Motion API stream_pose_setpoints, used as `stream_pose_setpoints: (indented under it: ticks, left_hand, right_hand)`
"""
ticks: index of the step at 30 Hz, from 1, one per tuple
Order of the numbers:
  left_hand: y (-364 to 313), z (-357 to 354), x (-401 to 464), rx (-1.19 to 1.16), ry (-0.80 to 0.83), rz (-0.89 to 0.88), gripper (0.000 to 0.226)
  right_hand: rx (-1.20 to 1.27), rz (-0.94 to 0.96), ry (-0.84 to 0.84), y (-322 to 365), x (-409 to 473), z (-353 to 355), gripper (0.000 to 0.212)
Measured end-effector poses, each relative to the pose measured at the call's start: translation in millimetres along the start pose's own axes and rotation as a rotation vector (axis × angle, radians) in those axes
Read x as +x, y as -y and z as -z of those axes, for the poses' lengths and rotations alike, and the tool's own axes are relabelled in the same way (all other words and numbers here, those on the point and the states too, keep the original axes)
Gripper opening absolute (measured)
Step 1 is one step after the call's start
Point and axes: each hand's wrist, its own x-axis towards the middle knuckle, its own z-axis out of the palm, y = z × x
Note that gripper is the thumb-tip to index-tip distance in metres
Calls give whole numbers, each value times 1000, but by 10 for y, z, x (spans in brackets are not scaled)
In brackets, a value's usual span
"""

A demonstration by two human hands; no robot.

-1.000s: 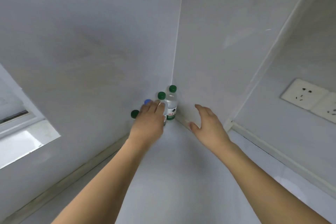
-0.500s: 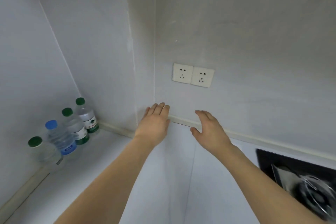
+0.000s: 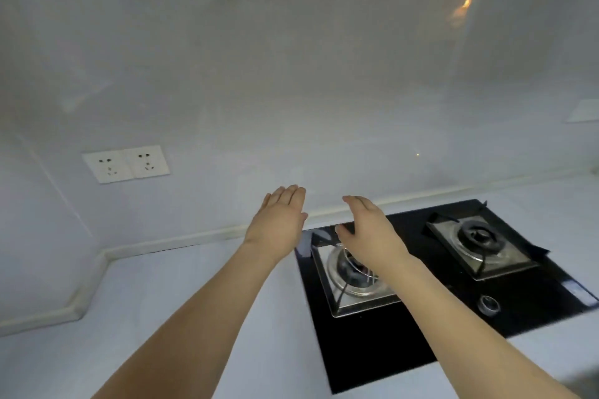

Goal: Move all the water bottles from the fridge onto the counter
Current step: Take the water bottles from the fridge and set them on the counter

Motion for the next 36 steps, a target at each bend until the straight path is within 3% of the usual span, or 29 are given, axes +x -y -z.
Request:
stream_pose_setpoints:
  ticks: [9, 16, 25, 36]
  left_hand:
    - [-2586, -272, 407, -71, -23, -386, 50]
    - [-4229, -450, 410, -140, -13, -612, 48]
    - [-5683, -745, 527, -148, 14, -877, 49]
    - [-7183, -1457, 1234, -181, 106, -1055, 47]
  right_hand:
    - [-49, -311, -237, -1804, -1308, 1407, 60]
    - [-118, -492, -371, -2750, -2286, 2192, 61]
    - [-122, -702, -508, -3588, -3077, 2788, 60]
    - [-178, -904, -551, -4867, -3202, 3373, 57]
